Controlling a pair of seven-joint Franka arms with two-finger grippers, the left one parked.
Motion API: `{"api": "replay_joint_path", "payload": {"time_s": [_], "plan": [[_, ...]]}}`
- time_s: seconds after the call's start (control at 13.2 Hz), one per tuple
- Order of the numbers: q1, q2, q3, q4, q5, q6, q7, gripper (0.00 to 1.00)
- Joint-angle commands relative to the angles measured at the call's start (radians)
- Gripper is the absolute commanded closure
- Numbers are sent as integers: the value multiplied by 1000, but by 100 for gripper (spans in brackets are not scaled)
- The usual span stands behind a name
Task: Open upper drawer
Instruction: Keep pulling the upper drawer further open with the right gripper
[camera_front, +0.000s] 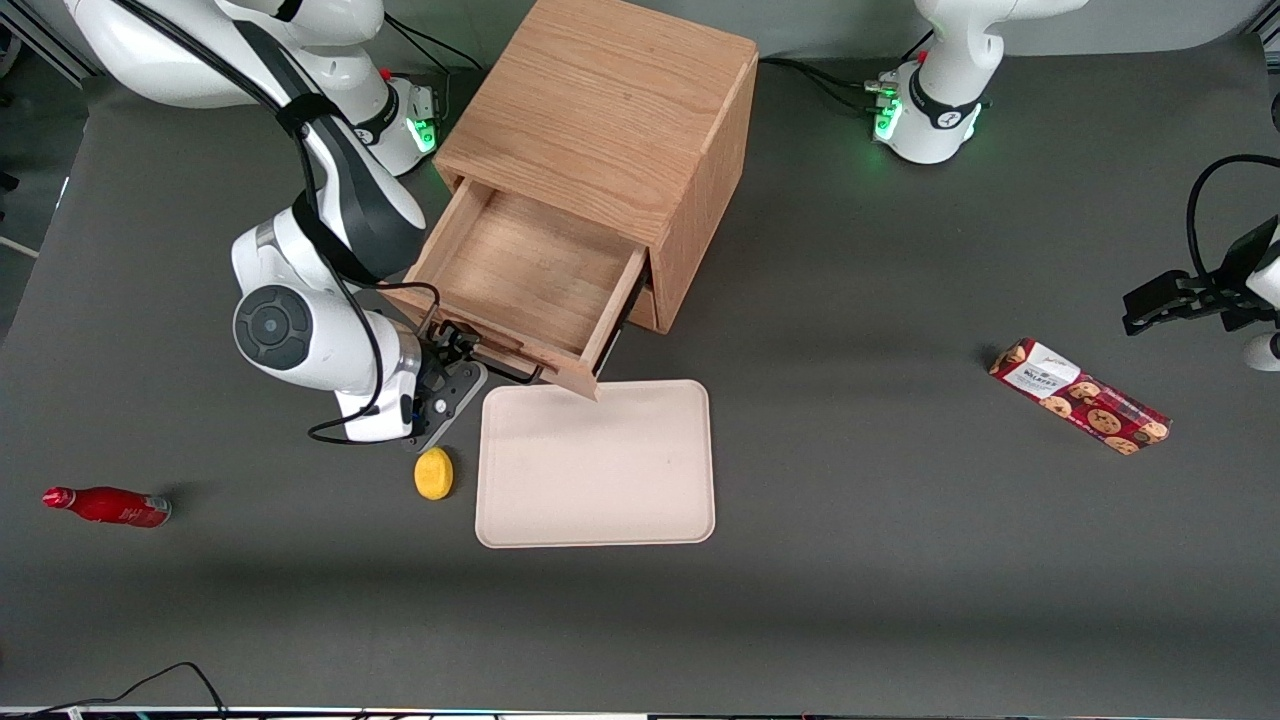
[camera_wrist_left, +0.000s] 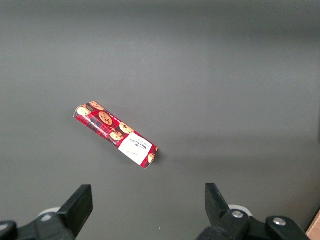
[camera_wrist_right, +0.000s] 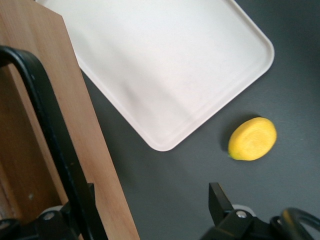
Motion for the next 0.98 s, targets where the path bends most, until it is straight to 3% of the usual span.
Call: {"api": "replay_joint_path", "payload": {"time_s": [0.0, 0.91], "plan": [[6, 53, -5, 72, -38, -22, -25, 0], [26, 173, -5, 246, -58, -36, -21, 0]]}}
